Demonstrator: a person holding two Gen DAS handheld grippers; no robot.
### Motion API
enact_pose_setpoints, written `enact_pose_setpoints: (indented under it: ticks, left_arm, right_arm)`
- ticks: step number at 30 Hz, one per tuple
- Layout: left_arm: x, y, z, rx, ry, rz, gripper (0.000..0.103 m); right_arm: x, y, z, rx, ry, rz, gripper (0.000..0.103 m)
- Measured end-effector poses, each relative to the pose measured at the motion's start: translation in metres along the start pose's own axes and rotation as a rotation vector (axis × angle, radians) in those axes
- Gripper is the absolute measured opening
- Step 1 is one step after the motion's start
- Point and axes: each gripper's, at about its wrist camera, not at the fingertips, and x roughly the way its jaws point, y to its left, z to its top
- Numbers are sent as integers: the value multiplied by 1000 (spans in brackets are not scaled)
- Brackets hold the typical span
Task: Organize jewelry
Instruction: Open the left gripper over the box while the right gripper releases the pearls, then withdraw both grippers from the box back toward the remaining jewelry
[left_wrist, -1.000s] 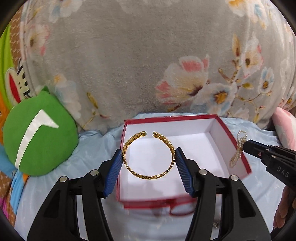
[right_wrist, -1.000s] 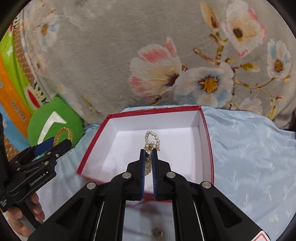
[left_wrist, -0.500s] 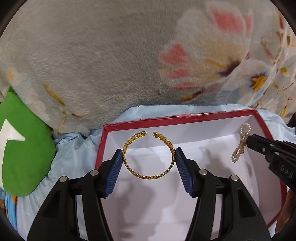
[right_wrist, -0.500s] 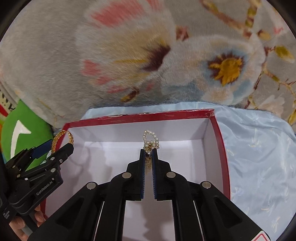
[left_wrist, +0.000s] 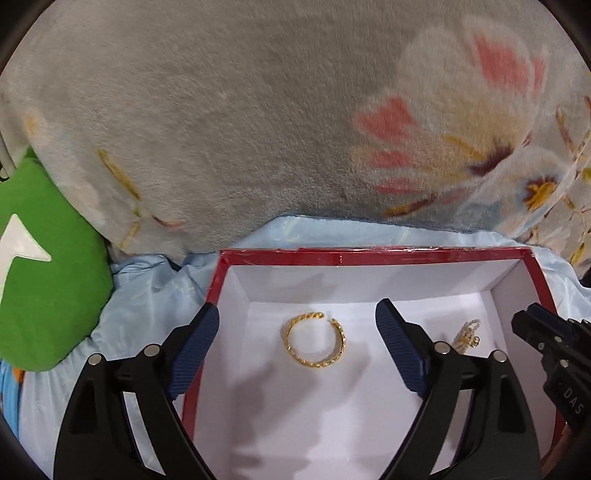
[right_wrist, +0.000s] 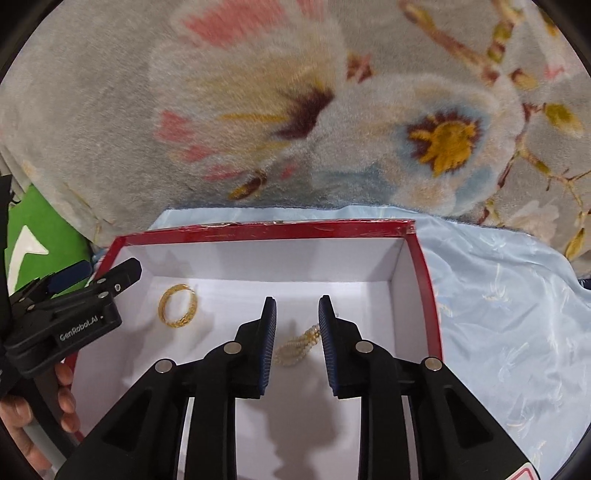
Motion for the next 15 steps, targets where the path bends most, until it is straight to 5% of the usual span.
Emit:
enact_pose_setpoints:
  ticks: [7, 15]
  left_arm:
    - [-68, 9, -26, 11, -76, -6, 84]
    - [-161, 17, -111, 83, -99, -18, 84]
  right_arm:
    - [-77, -2, -30, -17, -90, 30, 29]
    - [-167, -9, -114, -19, -121, 42, 34]
